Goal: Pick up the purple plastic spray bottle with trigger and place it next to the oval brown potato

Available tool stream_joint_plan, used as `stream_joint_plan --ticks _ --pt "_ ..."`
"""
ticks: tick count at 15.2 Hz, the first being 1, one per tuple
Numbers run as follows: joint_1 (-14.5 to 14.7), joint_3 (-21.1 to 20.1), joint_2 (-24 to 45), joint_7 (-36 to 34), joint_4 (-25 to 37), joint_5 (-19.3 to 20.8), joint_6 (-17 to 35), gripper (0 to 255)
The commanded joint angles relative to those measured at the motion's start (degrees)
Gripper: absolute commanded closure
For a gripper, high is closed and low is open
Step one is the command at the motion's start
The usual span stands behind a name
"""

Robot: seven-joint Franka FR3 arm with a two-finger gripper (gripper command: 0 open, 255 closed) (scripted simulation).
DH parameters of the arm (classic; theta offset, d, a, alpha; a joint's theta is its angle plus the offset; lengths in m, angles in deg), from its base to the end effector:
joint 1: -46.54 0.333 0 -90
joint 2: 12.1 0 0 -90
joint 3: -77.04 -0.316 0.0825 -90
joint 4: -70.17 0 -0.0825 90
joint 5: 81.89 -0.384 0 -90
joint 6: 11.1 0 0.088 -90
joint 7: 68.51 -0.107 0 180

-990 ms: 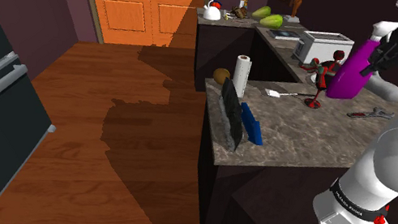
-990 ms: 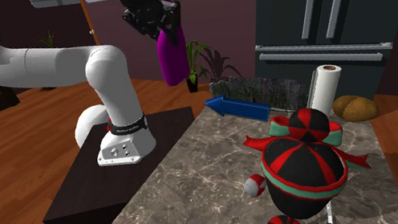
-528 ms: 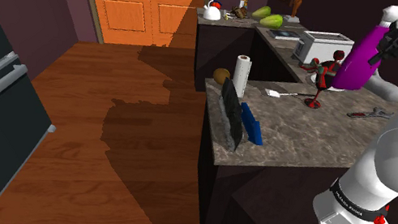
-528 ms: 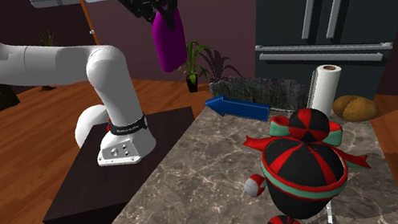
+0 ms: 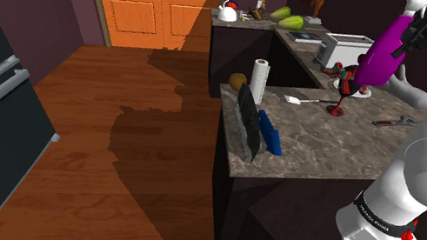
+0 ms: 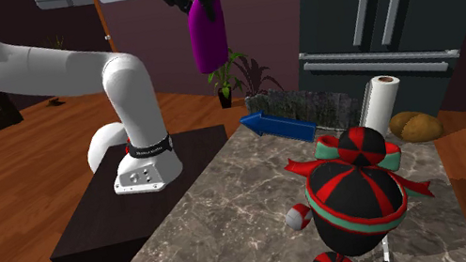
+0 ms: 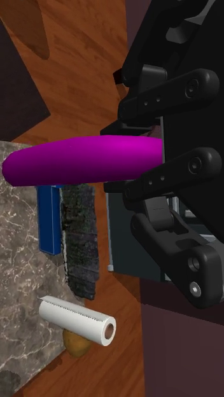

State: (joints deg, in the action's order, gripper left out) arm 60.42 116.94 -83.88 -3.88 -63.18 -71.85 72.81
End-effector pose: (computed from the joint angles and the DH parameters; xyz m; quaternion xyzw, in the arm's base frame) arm 0.1737 -0.2343 0.6018 -0.8512 -0.4486 -0.2415 0.1263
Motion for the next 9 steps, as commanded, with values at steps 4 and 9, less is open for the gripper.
stream_joint_plan --ticks 4,9 --pt "6.1 5.3 7.1 1.2 1.8 1.6 7.7 255" --pt "13.7 12.0 14.5 2.9 5.7 2.6 14.2 255"
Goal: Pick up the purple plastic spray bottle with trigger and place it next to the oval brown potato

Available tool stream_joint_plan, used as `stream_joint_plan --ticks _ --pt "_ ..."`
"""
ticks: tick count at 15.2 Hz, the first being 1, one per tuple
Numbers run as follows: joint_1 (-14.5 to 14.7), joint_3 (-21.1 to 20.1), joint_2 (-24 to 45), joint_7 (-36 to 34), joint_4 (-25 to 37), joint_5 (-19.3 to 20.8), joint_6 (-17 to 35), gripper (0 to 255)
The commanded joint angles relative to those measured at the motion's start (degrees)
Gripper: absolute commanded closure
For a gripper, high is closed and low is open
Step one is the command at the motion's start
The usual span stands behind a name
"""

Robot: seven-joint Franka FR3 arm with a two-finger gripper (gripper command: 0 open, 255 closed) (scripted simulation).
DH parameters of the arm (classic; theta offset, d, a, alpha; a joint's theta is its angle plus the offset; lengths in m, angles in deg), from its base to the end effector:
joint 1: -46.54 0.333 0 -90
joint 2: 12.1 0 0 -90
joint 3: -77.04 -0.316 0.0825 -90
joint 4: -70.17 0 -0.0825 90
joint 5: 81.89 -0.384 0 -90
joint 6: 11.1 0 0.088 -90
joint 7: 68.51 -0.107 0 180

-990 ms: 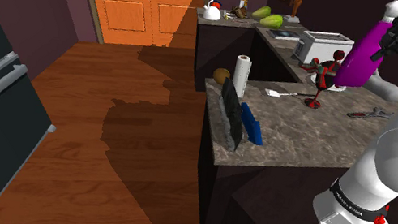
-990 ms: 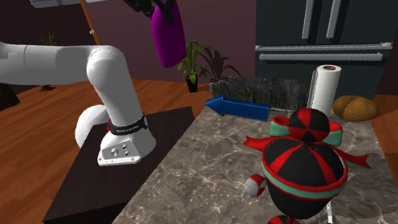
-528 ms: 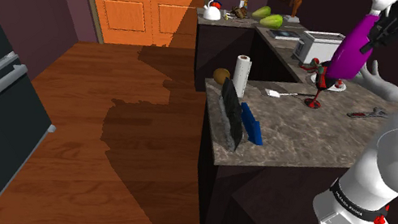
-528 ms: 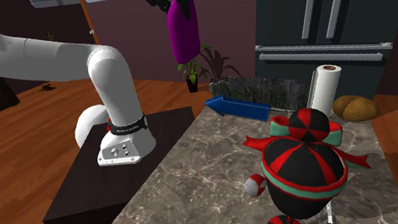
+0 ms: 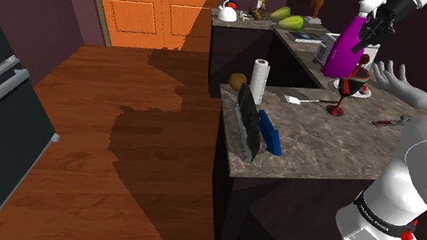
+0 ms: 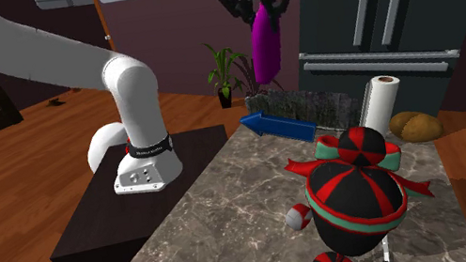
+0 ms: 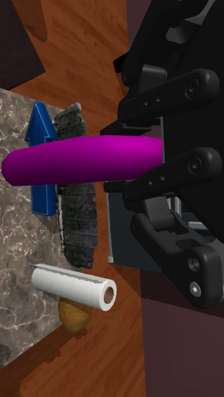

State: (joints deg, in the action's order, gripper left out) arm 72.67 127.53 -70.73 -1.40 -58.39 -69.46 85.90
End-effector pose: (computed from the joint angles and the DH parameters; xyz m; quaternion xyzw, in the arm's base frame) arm 0.2836 -0.2661 0.5693 -0.8511 -0.4486 -0.2416 0.1264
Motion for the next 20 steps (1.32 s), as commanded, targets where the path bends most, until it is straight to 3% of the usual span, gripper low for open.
stream_joint_plan --ticks 1,6,10,15,20 --pt "3.2 2.9 2.8 0.9 1.9 0.2 2.3 255" --pt "13.2 11.8 9.9 3.1 7.9 -0.2 7.3 255" --pt "23.3 20.6 14.6 4.9 14.1 -1.1 10.1 255" --pt "39.1 33.9 17.3 6.3 23.7 -1.3 11.8 255" --pt "56.2 46.5 14.8 6.0 35.9 1.1 11.1 255"
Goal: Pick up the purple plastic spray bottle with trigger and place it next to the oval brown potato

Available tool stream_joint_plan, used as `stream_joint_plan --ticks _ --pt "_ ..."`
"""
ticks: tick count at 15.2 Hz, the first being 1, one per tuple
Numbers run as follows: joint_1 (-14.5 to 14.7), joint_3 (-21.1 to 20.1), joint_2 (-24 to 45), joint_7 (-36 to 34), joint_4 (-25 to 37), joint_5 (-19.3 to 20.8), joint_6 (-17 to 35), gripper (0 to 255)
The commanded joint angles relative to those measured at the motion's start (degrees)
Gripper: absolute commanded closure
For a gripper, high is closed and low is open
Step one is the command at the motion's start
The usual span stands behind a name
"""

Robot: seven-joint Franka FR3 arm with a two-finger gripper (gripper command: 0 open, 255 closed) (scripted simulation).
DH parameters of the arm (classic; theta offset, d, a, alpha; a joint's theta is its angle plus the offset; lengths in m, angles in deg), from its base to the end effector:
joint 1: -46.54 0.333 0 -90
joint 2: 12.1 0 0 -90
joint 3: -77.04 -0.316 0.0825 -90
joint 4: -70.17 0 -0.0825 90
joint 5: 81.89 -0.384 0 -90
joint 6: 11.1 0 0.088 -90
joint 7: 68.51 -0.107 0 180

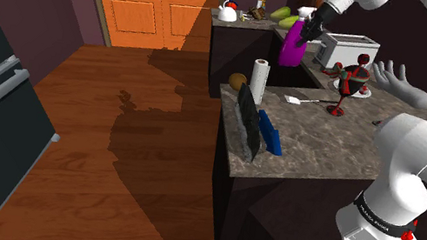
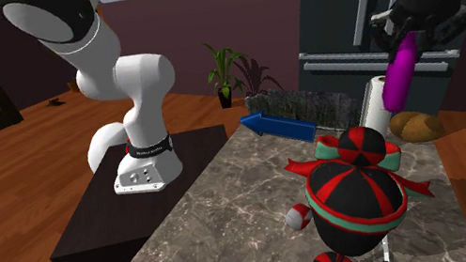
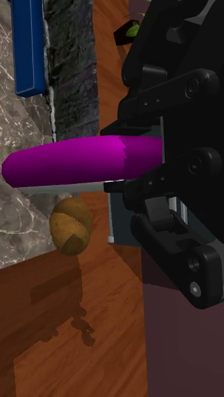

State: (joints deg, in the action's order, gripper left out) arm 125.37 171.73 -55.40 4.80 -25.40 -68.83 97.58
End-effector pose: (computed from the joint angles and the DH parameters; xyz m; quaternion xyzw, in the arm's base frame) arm 0.5225 -0.3454 0.4917 -0.8511 -0.4480 -0.2429 0.1261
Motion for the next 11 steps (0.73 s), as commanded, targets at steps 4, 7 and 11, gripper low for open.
stream_joint_plan --ticks 4,7,11 --pt "16.5 10.1 -5.4 -0.6 15.2 3.6 -3.0 255" --pt "26.4 14.9 -10.1 -0.3 27.1 6.0 -6.2 255" --pt "31.7 17.4 -13.5 0.4 33.8 7.6 -7.5 255"
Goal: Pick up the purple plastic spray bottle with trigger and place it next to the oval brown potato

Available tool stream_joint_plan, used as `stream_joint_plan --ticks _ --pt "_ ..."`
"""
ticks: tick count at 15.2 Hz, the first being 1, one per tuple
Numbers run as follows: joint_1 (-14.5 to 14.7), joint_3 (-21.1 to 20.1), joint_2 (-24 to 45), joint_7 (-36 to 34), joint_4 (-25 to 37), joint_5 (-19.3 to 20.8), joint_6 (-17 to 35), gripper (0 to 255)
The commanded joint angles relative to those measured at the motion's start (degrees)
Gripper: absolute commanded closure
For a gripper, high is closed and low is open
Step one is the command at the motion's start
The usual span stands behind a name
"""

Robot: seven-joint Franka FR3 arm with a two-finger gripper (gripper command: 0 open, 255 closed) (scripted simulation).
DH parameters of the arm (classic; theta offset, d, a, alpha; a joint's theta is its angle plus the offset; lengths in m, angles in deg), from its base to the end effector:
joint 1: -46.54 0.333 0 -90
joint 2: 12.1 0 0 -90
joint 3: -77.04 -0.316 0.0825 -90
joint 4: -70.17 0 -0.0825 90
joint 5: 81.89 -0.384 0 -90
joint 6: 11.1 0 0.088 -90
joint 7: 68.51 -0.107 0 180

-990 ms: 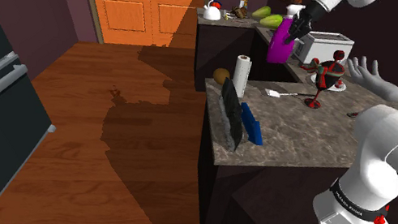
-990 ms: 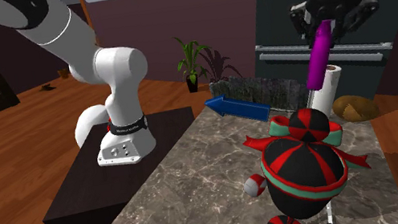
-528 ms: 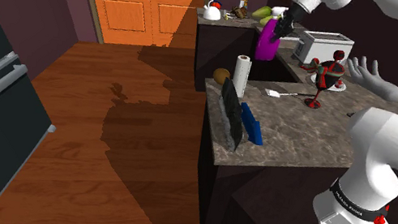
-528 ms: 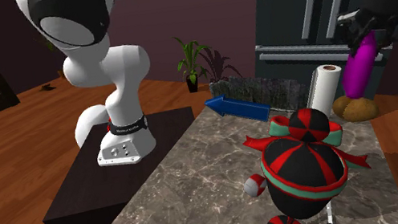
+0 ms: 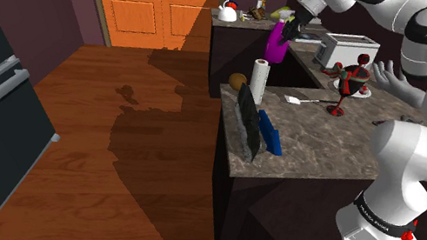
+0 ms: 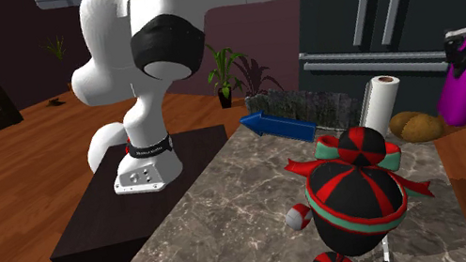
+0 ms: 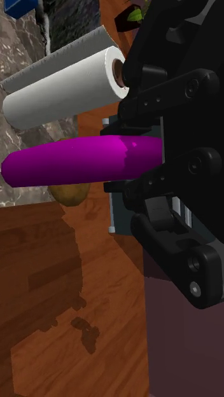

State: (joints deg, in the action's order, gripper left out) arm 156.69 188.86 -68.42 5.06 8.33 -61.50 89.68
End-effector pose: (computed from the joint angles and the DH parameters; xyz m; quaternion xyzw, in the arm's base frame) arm 0.6371 -0.3811 0.4531 -0.8511 -0.4485 -0.2420 0.1261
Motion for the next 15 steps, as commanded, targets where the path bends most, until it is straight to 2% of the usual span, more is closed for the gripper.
stream_joint_plan --ticks 1,15 --pt "0.1 0.4 -0.6 0.2 -0.7 0.3 1.1 255" --pt "-2.4 2.1 -3.7 1.5 -8.7 2.1 9.4 255"
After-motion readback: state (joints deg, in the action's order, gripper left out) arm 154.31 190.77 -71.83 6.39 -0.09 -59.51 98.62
